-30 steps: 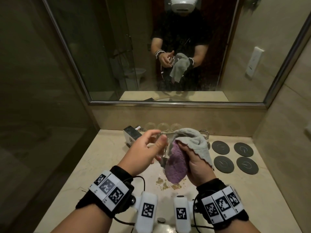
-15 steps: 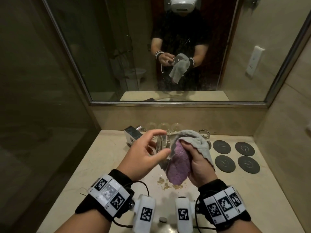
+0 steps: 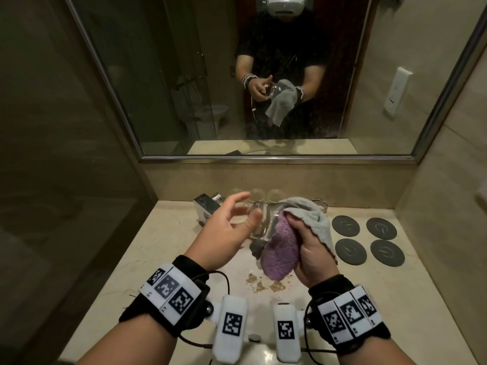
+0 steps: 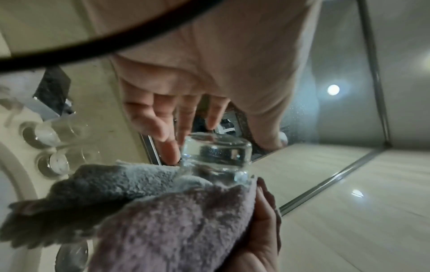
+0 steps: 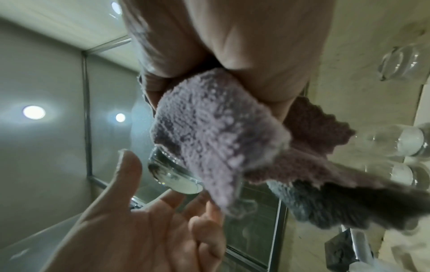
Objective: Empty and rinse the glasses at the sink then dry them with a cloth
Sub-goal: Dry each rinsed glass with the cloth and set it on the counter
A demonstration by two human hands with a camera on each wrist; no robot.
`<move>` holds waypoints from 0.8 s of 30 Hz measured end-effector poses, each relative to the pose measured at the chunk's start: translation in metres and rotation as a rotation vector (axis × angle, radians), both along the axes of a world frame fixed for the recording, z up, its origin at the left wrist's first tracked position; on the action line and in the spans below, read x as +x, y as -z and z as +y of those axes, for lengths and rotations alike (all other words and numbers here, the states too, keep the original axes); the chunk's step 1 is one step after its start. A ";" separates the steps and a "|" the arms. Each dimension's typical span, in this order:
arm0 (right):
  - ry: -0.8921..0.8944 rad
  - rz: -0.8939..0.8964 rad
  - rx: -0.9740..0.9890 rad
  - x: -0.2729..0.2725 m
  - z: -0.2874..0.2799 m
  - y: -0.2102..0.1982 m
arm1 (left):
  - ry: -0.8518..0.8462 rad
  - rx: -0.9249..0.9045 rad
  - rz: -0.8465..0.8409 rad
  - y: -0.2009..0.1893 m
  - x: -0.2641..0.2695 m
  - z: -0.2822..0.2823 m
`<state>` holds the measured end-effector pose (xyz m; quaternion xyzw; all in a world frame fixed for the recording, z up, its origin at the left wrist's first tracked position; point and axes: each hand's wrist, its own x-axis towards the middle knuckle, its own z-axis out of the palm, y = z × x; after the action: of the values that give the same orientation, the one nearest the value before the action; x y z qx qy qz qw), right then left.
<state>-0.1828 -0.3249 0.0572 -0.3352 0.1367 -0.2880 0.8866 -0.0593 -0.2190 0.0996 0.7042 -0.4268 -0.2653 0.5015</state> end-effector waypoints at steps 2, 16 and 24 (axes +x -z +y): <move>0.045 -0.028 -0.087 -0.002 0.005 -0.003 | -0.022 0.010 0.022 0.000 0.000 -0.003; -0.083 -0.065 -0.017 -0.002 -0.002 0.002 | 0.026 -0.027 -0.165 0.005 0.000 -0.001; -0.017 0.016 -0.021 0.000 -0.004 0.004 | 0.016 0.072 0.022 0.005 0.000 -0.008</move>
<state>-0.1827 -0.3289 0.0533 -0.3480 0.1379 -0.2791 0.8843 -0.0591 -0.2272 0.0948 0.7153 -0.4173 -0.2921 0.4783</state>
